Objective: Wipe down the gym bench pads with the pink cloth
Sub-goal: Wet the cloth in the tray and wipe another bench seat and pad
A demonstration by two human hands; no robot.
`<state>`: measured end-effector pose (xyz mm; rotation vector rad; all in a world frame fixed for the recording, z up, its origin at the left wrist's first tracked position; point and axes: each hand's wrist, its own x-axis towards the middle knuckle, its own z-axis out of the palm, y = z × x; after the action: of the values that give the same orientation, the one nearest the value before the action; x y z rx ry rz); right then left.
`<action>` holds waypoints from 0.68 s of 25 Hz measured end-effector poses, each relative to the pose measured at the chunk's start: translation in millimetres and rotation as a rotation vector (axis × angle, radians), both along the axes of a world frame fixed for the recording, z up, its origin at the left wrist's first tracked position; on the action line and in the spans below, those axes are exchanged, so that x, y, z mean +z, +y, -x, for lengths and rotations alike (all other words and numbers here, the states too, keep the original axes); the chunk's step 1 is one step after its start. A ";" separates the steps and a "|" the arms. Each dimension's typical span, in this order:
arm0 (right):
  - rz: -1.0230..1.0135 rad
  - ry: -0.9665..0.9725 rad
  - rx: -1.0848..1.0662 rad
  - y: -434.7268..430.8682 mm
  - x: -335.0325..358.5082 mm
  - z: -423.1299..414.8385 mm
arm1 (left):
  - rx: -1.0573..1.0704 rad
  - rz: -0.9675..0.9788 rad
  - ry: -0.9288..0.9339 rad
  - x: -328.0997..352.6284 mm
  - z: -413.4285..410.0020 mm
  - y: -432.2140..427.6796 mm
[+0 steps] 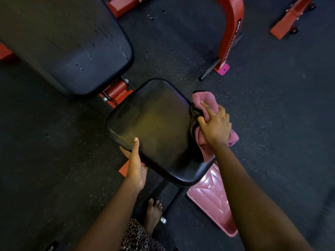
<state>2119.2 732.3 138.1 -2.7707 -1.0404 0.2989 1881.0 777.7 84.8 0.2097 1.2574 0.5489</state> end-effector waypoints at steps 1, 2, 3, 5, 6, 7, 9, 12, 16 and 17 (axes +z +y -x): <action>-0.006 -0.008 0.016 -8.3 -0.5 3.7 | 0.002 0.004 -0.003 1.4 -0.8 0.6; -0.012 -0.029 0.040 -17.5 -1.2 11.4 | 0.005 0.010 -0.009 3.7 -1.9 1.6; -0.015 -0.053 0.057 -27.3 -2.6 21.7 | 0.006 0.019 -0.010 4.8 -2.6 2.6; -0.022 -0.083 0.063 -46.4 -5.0 48.0 | 0.016 0.010 -0.003 5.5 -4.1 3.1; -0.030 -0.078 0.056 -56.6 -6.0 63.9 | 0.027 -0.006 0.000 9.1 -5.2 2.1; -0.041 -0.072 0.048 -67.6 -6.6 81.2 | 0.031 -0.016 -0.007 12.6 -4.6 0.5; -0.054 -0.093 0.040 -85.3 -8.0 113.6 | 0.040 -0.048 -0.033 22.8 -4.7 0.4; -0.073 -0.095 0.151 -115.3 -8.7 150.9 | 0.031 -0.080 -0.007 45.9 6.0 -5.1; -0.211 -0.013 0.289 -144.7 3.1 147.2 | -0.375 -0.414 0.371 88.5 17.2 -47.4; -0.246 -0.023 0.270 -142.4 8.7 136.5 | -0.488 -0.624 0.467 94.9 16.2 -55.0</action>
<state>1982.7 590.0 146.7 -2.4238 -1.3597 0.1596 1864.8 722.8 179.7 1.1914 1.3827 0.4616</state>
